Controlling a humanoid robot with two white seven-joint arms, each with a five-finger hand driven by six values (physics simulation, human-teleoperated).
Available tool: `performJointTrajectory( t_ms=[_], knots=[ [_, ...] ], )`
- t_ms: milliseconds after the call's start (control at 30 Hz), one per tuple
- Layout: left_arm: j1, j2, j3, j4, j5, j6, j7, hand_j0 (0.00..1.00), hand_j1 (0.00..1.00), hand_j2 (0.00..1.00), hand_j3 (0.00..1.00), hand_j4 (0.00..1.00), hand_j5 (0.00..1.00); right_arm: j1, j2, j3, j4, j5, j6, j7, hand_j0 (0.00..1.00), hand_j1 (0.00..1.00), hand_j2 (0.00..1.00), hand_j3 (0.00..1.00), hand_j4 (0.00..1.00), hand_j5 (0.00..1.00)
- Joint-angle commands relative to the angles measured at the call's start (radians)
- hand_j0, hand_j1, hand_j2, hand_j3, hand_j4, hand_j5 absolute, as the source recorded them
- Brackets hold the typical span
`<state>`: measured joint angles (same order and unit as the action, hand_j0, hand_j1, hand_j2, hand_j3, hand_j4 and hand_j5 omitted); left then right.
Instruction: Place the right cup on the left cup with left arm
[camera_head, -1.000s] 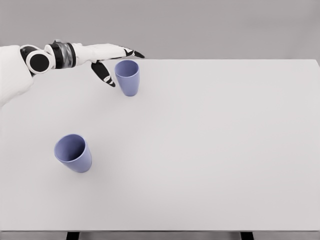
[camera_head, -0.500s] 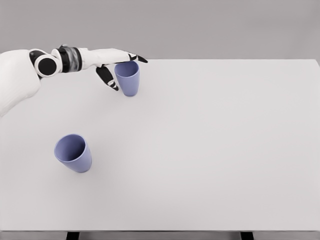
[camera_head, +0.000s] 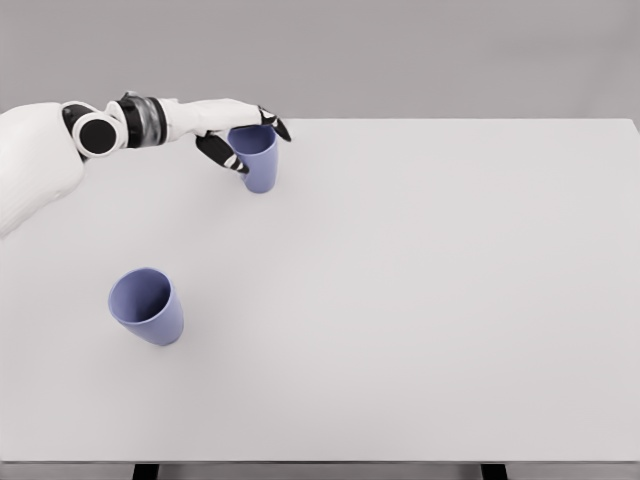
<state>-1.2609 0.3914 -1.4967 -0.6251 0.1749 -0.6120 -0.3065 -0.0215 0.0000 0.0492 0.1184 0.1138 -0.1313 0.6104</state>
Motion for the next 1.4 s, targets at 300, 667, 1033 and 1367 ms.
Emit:
performJointTrajectory(
  t_ms=[300, 667, 1033, 1367],
  knots=[
    [0.005, 0.017, 0.004, -0.031, 0.008, 0.001, -0.003, 0.5, 0.5, 0.5, 0.5, 0.5, 0.5, 0.0, 0.0, 0.0, 0.001, 0.001, -0.001, 0.0, 1.0, 1.0, 1.0, 1.0, 1.0, 1.0],
    [-0.009, 0.239, 0.035, -0.352, 0.04, 0.001, -0.008, 0.49, 0.49, 0.49, 0.49, 0.49, 0.49, 0.0, 0.0, 0.0, 0.001, 0.001, -0.001, 0.0, 1.0, 1.0, 1.0, 1.0, 1.0, 1.0],
    [-0.048, 0.445, 0.033, -0.605, 0.1, 0.001, -0.006, 0.49, 0.49, 0.49, 0.49, 0.49, 0.49, 0.0, 0.0, 0.0, 0.001, 0.001, -0.001, 0.0, 1.0, 1.0, 1.0, 1.0, 1.0, 1.0],
    [-0.069, 0.58, 0.033, -0.766, 0.127, 0.001, -0.005, 0.49, 0.49, 0.49, 0.49, 0.49, 0.49, 0.0, 0.0, 0.0, 0.001, 0.001, -0.001, 0.0, 1.0, 1.0, 1.0, 1.0, 1.0, 1.0]
  ],
)
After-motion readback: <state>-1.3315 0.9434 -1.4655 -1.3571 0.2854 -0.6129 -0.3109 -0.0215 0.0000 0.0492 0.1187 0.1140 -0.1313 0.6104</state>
